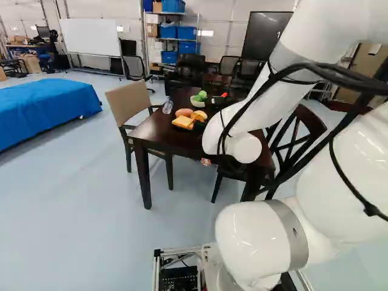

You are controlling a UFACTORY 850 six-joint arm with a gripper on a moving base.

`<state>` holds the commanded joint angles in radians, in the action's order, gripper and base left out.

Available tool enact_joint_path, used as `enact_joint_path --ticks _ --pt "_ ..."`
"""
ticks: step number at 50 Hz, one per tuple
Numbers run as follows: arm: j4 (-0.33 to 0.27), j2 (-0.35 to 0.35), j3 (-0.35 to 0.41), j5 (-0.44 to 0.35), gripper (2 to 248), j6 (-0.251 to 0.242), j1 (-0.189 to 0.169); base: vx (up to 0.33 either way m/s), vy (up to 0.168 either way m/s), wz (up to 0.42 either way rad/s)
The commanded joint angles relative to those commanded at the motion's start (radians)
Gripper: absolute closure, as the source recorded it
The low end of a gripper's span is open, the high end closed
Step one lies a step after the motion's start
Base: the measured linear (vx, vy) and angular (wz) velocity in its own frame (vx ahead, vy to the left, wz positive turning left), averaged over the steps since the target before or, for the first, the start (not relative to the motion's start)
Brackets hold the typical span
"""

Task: Move the croissant to the empty plate

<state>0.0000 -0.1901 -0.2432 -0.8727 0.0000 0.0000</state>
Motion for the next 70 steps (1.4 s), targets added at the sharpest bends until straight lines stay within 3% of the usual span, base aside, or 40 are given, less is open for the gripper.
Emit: enact_joint_path --ticks 28,70 --pt "0.0 0.088 -0.151 0.033 3 0.0 0.0 0.0 0.0 0.0" --pt "0.0 0.22 -0.382 0.23 3 0.0 0.008 0.0 0.0 0.0"
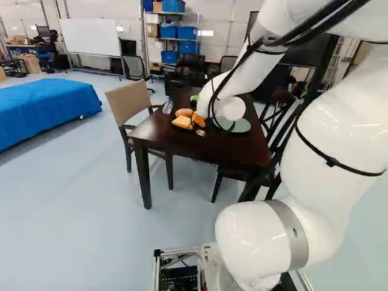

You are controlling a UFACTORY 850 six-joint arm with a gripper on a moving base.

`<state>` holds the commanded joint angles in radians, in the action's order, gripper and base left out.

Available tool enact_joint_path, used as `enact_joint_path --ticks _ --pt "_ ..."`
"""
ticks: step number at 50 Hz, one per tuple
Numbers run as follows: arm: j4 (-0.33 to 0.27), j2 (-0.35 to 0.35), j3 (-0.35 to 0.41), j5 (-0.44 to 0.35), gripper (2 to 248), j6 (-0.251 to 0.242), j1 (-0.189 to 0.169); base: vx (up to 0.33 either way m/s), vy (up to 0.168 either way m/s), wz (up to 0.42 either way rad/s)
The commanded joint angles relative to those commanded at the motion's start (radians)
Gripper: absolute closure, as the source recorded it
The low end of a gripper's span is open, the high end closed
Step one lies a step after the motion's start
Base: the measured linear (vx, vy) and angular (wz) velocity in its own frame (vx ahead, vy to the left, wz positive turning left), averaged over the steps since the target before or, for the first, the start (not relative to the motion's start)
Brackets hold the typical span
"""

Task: Move the croissant to the empty plate

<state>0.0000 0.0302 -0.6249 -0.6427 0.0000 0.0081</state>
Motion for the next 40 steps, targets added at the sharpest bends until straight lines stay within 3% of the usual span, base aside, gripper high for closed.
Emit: enact_joint_path --ticks 40 --pt "0.0 0.169 -0.217 0.282 3 0.0 0.01 0.0 0.0 0.0"
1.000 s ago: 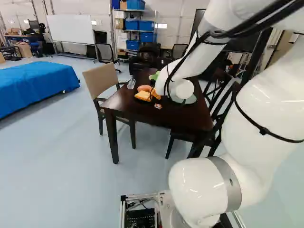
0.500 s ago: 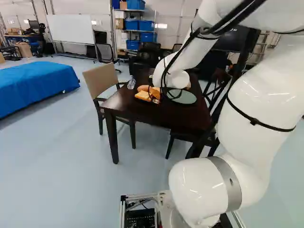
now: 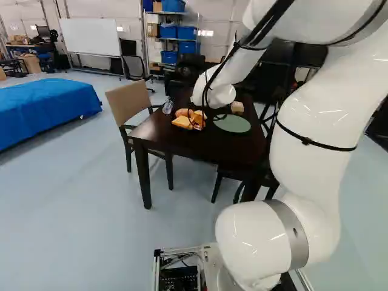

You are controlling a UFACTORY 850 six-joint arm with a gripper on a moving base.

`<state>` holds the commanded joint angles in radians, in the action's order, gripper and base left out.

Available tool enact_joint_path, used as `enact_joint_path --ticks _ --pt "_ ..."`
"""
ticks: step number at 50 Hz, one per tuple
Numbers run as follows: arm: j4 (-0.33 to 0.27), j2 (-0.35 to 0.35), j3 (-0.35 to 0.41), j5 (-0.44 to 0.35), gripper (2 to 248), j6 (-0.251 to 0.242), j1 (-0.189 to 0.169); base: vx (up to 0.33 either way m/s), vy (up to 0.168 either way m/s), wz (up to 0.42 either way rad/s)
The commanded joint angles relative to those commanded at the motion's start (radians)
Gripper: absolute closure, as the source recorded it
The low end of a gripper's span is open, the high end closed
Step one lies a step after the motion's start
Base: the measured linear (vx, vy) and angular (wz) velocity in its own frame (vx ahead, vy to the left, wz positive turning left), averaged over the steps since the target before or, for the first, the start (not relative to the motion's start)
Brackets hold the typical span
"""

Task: Move the croissant to the empty plate

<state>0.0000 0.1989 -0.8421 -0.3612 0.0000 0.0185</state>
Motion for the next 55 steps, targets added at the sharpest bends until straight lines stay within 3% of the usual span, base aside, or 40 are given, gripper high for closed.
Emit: enact_joint_path --ticks 19,55 --pt "0.0 0.072 -0.099 0.106 3 0.0 0.001 0.0 0.0 0.0" --pt "0.0 0.054 -0.166 0.316 3 0.0 0.001 0.0 0.0 0.0"
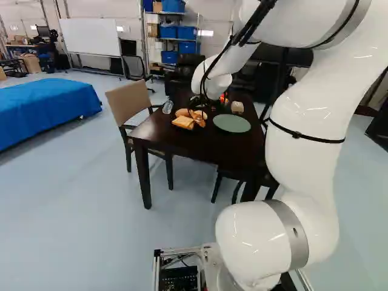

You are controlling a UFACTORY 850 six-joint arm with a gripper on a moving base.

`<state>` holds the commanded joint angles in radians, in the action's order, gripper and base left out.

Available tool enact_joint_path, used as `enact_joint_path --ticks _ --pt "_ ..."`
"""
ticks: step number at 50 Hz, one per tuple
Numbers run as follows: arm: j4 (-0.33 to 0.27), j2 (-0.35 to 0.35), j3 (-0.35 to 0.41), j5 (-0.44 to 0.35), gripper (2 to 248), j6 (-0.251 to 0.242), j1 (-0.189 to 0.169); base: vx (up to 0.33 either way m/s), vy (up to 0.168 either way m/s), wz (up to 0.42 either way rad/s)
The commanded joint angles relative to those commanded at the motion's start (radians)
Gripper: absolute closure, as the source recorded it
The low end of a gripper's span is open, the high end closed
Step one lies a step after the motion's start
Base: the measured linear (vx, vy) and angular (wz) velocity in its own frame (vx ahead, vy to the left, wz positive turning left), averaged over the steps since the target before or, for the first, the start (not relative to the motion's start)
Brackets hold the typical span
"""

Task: Move the croissant to the empty plate

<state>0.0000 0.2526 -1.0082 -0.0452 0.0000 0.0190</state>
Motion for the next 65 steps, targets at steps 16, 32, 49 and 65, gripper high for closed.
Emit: enact_joint_path --ticks 16,32,49,65 --pt "0.0 0.012 -0.054 0.11 3 0.0 -0.001 0.0 0.0 0.0" --pt "0.0 0.015 -0.099 0.22 3 0.0 -0.001 0.0 0.0 0.0" --pt "0.0 0.032 -0.142 0.336 3 0.0 -0.002 0.0 0.0 0.0" --pt "0.0 0.068 -0.186 0.444 3 0.0 -0.002 0.0 0.0 0.0"
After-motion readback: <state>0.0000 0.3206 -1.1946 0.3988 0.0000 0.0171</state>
